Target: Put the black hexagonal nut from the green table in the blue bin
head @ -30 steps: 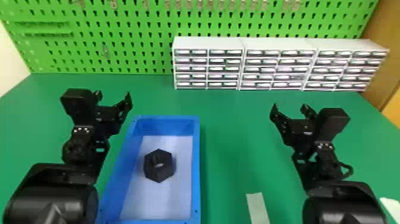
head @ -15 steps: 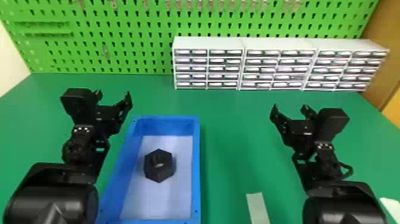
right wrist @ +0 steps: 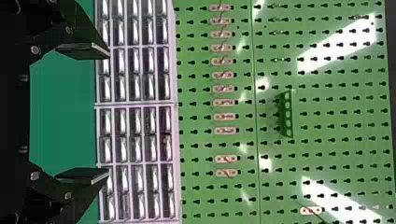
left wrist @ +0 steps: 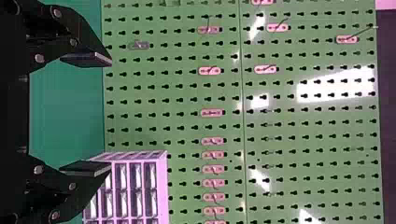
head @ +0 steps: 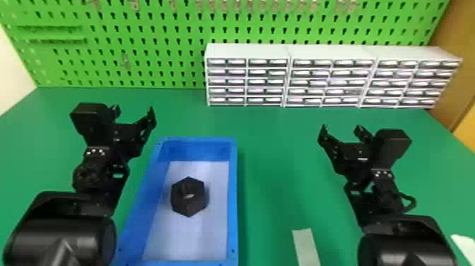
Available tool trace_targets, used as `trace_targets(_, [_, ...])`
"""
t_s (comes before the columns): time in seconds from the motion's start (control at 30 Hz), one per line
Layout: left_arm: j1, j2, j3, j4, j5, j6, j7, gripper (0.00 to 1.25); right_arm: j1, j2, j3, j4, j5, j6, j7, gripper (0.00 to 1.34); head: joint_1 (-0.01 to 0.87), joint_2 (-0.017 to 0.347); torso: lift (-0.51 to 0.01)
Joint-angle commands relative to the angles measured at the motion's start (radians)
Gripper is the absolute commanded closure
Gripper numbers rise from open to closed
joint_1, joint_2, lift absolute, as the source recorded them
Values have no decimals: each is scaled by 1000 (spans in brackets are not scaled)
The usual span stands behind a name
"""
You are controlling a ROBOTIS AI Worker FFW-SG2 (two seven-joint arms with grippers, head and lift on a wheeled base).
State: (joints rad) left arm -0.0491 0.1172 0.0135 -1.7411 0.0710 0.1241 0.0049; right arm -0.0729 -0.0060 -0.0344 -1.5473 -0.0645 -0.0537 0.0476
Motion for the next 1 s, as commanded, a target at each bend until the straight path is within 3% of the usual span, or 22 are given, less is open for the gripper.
trace_targets(0.0, [0, 1, 10, -2, 4, -1, -6, 463, 8, -3, -7, -1, -3, 3, 0, 381, 686, 52, -97])
trace_targets(0.97, [3, -1, 3, -8, 10, 0, -5, 463, 30, 7, -32, -36, -9, 34, 0, 381, 686, 52, -97])
